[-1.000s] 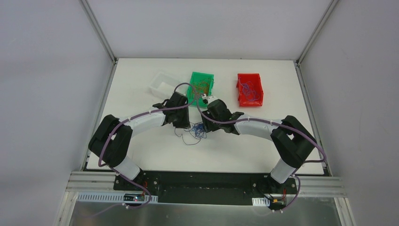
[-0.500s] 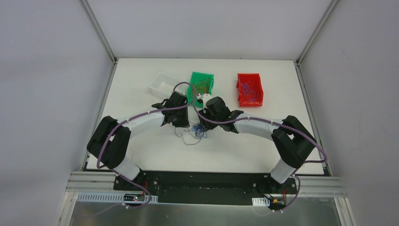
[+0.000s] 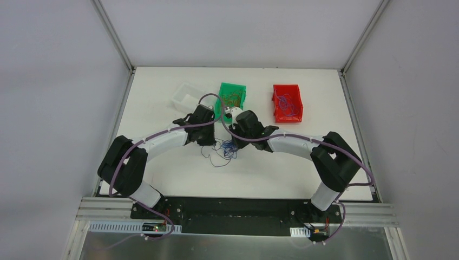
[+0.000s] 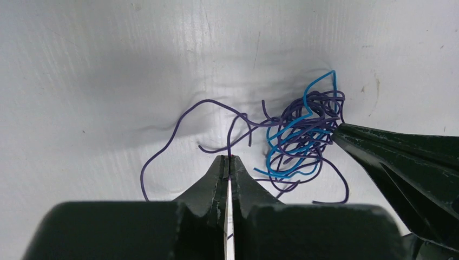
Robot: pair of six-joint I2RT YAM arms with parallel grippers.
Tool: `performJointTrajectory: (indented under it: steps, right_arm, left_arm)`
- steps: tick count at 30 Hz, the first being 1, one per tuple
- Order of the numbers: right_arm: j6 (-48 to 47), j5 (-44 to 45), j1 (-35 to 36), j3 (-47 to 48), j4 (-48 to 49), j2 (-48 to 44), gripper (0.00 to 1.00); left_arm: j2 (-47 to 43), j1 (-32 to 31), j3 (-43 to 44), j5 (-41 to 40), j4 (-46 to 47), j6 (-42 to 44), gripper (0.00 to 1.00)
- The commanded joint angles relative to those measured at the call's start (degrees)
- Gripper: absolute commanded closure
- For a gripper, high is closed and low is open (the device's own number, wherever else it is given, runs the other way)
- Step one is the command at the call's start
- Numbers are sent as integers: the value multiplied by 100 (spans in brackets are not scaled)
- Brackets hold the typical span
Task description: Untangle the cables
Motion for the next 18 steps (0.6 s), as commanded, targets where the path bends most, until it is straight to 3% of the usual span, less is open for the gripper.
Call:
performJointTrajectory:
  steps: [1, 12, 18]
  right_arm:
    - [185, 200, -30, -67, 107, -351, 100]
    - [1703, 387, -811, -1181, 209, -1886, 100]
    - [2958, 1379, -1789, -1496, -596, -2813, 100]
  left_arm:
    - [-375, 91, 69, -237, -140, 225, 100]
    - [-1349, 770, -558, -390, -362, 145, 100]
    - [-2158, 1281, -885, -1397, -778, -523, 100]
